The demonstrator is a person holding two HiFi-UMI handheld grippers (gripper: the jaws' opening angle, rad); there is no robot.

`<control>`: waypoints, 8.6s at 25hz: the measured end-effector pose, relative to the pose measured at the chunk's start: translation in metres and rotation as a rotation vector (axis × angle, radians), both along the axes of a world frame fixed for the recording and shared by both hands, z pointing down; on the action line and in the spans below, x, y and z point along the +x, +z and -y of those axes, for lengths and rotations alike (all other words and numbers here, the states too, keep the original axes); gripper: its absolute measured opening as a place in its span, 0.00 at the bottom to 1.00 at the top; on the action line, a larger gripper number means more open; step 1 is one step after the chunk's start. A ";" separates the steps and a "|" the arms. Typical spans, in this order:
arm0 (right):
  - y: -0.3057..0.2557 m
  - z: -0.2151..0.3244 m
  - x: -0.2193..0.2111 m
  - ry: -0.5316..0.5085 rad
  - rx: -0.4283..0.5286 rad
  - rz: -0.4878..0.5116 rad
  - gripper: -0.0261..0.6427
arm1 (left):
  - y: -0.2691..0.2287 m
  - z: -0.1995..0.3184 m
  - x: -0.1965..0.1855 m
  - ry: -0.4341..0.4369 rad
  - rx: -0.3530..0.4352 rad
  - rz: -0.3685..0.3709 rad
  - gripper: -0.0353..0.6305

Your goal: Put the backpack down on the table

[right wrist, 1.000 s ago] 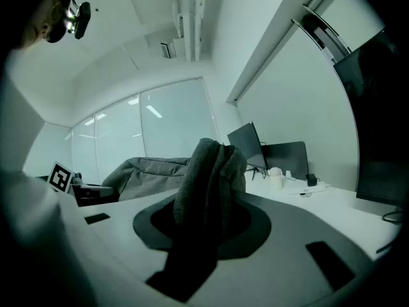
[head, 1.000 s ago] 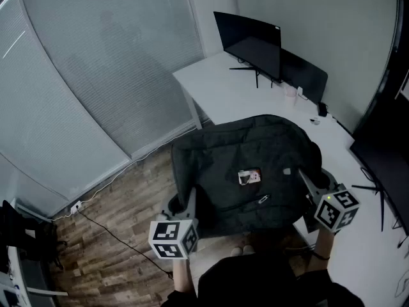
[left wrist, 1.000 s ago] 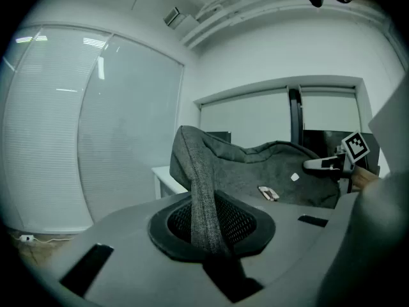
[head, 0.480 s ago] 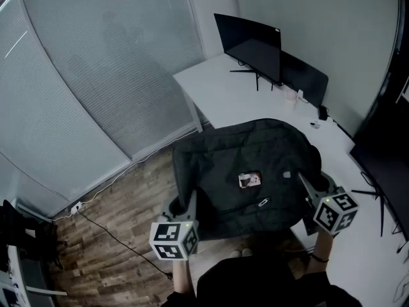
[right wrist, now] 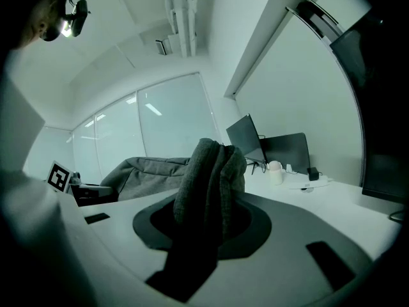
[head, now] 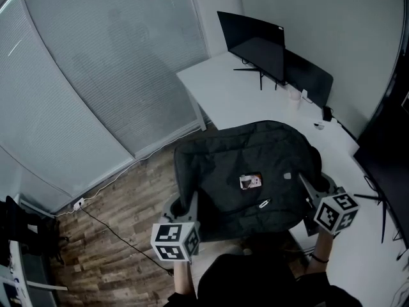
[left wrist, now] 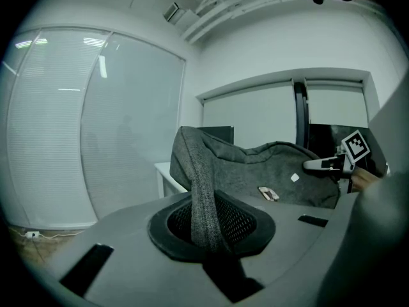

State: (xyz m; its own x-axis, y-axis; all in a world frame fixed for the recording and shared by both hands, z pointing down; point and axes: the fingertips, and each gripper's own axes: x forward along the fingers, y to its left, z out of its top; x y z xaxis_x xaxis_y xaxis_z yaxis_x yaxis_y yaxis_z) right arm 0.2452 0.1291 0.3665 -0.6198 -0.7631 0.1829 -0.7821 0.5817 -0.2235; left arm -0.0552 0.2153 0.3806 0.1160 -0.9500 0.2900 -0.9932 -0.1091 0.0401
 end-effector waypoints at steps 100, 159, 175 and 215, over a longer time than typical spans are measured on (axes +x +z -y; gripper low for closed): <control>0.055 0.413 -0.084 0.324 -0.146 0.007 0.21 | 0.049 0.510 -0.100 0.311 -0.167 -0.048 0.14; 0.203 0.488 -0.044 0.543 -0.483 -0.256 0.37 | 0.201 0.626 -0.096 0.256 -0.481 0.078 0.44; 0.131 0.477 -0.053 0.608 -0.205 -0.365 0.25 | 0.136 0.609 -0.110 0.216 -0.180 0.231 0.14; 0.001 0.404 -0.095 0.412 0.231 -0.023 0.06 | 0.003 0.529 -0.136 0.295 0.199 0.001 0.08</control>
